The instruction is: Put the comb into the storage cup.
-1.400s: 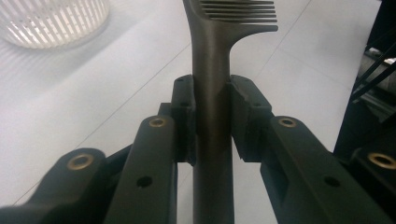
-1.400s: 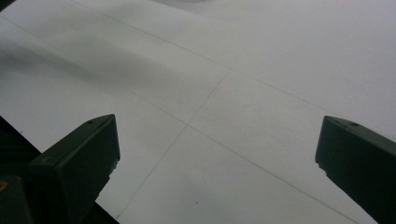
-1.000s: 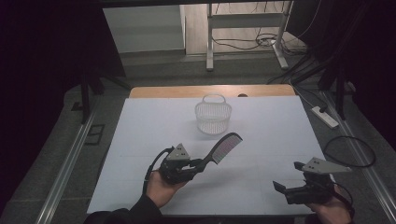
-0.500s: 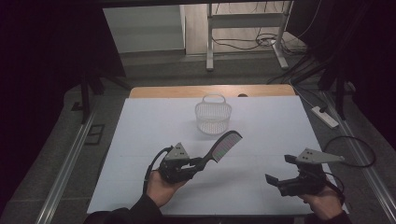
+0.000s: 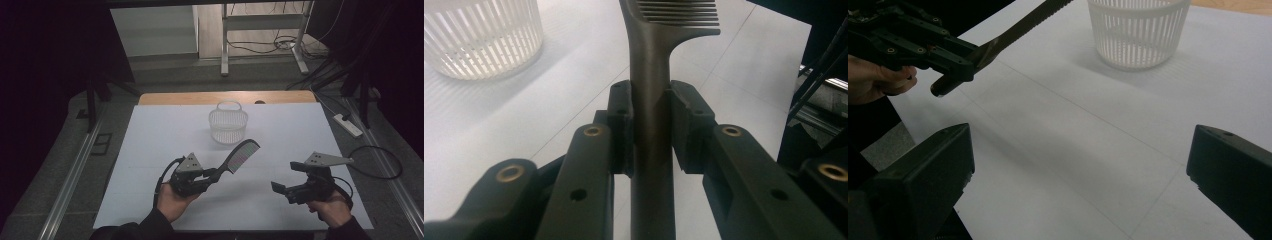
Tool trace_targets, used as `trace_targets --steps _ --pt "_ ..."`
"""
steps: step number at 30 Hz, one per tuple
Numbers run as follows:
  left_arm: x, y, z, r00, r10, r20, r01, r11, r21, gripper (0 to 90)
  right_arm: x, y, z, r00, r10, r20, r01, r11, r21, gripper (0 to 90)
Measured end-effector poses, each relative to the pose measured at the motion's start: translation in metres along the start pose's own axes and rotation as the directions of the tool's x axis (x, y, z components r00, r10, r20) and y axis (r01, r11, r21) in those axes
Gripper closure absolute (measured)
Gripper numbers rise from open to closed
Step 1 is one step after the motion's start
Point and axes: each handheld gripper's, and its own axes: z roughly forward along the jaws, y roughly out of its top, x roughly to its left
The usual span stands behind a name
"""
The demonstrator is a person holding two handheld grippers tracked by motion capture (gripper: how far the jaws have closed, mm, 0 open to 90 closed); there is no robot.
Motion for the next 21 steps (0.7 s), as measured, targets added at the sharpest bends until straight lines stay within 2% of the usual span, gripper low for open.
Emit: trace_targets --steps 6,12,21 --pt "-0.002 0.0 0.001 1.0 0.008 -0.005 -0.008 1.0 -0.001 72.3 0.002 0.008 0.01 0.9999 0.002 -0.011 -0.002 1.0 0.017 0.0" --pt "-0.003 0.0 0.0 0.9999 0.014 -0.007 -0.014 0.9999 -0.003 72.3 0.006 0.018 0.02 0.9994 0.029 -0.017 -0.028 0.999 0.038 0.0" --pt "-0.004 0.001 0.001 0.9997 0.023 -0.005 -0.023 0.9997 -0.001 72.3 0.011 0.03 0.035 0.9994 0.018 -0.03 -0.015 0.997 0.079 0.0"
